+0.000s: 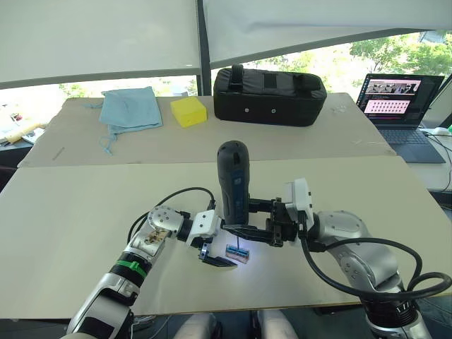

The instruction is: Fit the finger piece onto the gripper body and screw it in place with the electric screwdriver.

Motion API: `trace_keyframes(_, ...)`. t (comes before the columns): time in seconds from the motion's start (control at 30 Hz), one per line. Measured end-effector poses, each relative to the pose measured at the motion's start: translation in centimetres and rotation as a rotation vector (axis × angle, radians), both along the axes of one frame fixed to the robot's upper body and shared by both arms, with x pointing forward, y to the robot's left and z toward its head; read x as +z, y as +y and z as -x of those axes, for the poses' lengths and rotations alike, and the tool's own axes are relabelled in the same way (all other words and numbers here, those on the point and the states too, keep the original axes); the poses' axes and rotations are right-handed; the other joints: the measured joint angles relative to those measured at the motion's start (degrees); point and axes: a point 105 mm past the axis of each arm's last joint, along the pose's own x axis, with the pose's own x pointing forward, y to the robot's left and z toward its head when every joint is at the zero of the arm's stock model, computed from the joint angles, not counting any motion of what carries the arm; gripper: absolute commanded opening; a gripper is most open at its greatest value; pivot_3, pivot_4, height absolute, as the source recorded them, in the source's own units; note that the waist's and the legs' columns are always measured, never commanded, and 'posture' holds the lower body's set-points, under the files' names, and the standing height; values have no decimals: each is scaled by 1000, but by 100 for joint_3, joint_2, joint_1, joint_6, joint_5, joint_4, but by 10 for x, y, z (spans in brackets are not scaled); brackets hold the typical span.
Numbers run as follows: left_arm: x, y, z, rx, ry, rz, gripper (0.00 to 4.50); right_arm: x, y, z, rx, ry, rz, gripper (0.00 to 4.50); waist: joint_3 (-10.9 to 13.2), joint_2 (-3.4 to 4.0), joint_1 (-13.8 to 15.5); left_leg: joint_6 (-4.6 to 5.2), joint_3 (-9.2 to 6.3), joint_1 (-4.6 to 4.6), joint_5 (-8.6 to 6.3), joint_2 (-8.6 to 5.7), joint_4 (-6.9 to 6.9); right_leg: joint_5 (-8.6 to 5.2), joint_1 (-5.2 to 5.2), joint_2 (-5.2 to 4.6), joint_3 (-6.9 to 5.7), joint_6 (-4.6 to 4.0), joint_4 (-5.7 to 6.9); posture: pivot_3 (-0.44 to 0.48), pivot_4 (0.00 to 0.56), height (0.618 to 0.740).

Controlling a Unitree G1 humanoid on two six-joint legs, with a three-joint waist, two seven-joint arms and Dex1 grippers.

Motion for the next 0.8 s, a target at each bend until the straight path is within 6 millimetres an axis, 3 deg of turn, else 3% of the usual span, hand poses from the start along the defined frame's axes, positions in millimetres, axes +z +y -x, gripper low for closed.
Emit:
trace_keyframes(0.4, 1, -1, -1, -1, -10, -7, 4500, 0, -2, 0, 9, -18, 25, 1918, 0, 0, -1, 0, 0, 0, 0, 0, 0, 0, 0, 0, 0, 0, 0, 0, 150, 740)
trace_keyframes(0.8, 1, -4, -1, -8, -10, -3, 4500, 18, -3, -1, 5, 14, -56, 1918, 0, 0, 0, 0, -1, -1, 0, 1, 0, 0, 0, -1, 3, 0, 0, 0, 150, 740)
